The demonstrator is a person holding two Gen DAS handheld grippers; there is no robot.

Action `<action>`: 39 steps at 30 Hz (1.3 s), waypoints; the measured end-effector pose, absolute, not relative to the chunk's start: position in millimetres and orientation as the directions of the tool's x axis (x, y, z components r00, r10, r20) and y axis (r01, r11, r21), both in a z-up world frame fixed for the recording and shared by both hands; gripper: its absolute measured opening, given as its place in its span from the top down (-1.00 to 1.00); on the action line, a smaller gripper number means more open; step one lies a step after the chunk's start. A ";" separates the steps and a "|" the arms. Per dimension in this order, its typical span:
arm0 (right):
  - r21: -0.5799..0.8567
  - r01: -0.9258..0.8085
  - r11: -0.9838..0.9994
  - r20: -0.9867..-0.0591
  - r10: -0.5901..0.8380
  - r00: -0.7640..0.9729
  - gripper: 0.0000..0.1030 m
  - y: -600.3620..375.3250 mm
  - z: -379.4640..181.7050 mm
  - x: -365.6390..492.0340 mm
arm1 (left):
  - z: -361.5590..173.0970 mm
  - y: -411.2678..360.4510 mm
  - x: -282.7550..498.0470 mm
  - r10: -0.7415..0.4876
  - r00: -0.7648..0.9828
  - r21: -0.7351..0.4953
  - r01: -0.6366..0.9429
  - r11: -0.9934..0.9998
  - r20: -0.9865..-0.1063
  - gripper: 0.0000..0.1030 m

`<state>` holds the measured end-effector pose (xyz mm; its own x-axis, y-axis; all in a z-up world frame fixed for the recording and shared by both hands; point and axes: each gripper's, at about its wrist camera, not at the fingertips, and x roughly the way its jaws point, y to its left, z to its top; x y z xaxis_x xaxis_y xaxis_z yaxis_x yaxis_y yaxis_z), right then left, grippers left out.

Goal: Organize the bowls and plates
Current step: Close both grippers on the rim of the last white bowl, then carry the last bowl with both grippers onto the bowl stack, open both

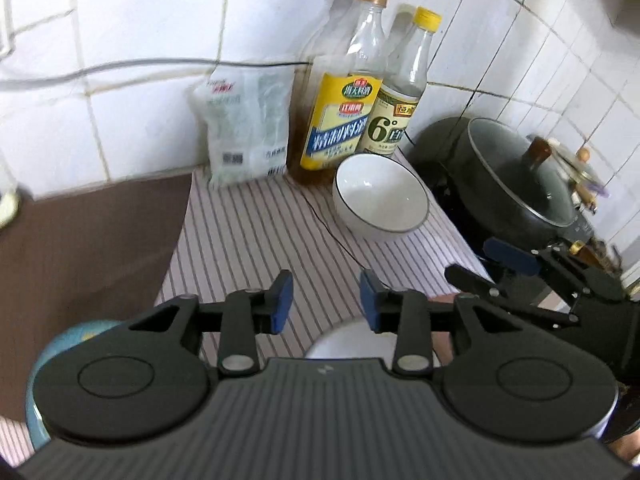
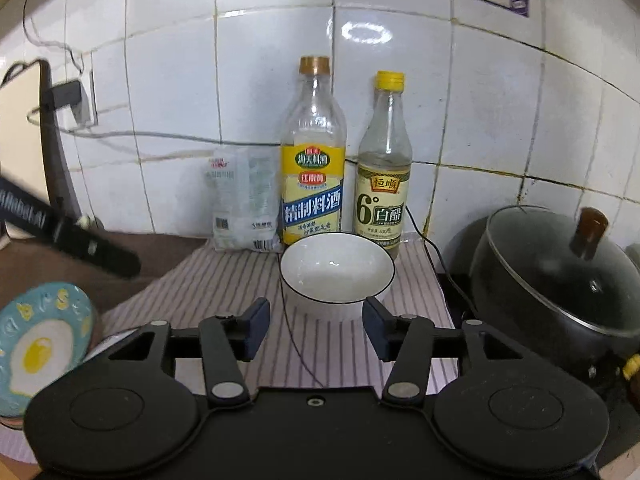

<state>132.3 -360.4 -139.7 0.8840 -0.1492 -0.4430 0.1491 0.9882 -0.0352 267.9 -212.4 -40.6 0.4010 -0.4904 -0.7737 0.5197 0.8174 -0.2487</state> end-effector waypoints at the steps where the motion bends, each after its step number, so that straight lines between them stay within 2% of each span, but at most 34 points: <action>1: -0.032 0.139 0.990 -0.446 -0.138 0.885 -0.10 -362.5 -139.3 134.1 | -41.4 -215.1 272.7 -0.483 0.409 -0.235 0.522 0.820 -0.775 0.19; 8: -0.024 0.150 0.988 -0.492 -0.142 0.859 -0.17 -379.0 -158.3 156.5 | -54.2 -237.2 305.8 -0.489 0.404 -0.213 0.561 0.800 -0.773 0.15; 11: -0.004 0.161 0.987 -0.512 -0.141 0.847 -0.22 -383.3 -172.0 170.6 | -64.6 -247.9 319.5 -0.527 0.381 -0.250 0.576 0.778 -0.760 0.02; 16: 0.022 0.154 0.988 -0.526 -0.120 0.842 -0.43 -385.4 -191.6 195.7 | -85.2 -269.3 341.3 -0.542 0.372 -0.269 0.578 0.770 -0.753 0.00; 22: 0.057 0.169 0.984 -0.555 -0.109 0.824 -0.48 -396.0 -212.7 224.8 | -115.1 -292.3 367.0 -0.548 0.308 -0.306 0.576 0.758 -0.778 -0.01; 25: 0.103 0.166 0.981 -0.533 -0.086 0.842 -0.74 -401.3 -217.7 230.0 | -126.1 -299.4 378.0 -0.548 0.272 -0.332 0.561 0.758 -0.791 -0.01; 28: 0.104 0.154 0.982 -0.510 -0.080 0.856 -0.76 -400.7 -220.1 235.3 | -133.0 -305.6 385.0 -0.541 0.272 -0.319 0.570 0.757 -0.796 -0.01; 31: 0.088 0.160 0.983 -0.500 -0.095 0.861 -0.77 -399.6 -222.5 240.0 | -141.1 -310.8 392.1 -0.539 0.266 -0.324 0.563 0.760 -0.799 0.05; 33: 0.087 0.160 0.983 -0.480 -0.099 0.871 -0.77 -399.6 -223.1 241.1 | -148.0 -315.2 395.3 -0.547 0.226 -0.344 0.573 0.744 -0.806 0.46; 36: 0.076 0.164 0.984 -0.470 -0.109 0.876 -0.77 -398.6 -224.1 242.1 | -148.3 -317.5 388.7 -0.556 0.233 -0.335 0.596 0.730 -0.798 0.62; 39: 0.074 0.159 0.985 -0.467 -0.107 0.878 -0.77 -399.7 -223.0 243.7 | -148.2 -322.5 385.7 -0.545 0.242 -0.317 0.601 0.734 -0.802 0.66</action>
<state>243.7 -399.7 -223.0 0.8775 -0.1068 -0.4675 0.1591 0.9845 0.0737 385.7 -322.5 -148.2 0.2424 -0.5455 -0.8023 0.6008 0.7337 -0.3174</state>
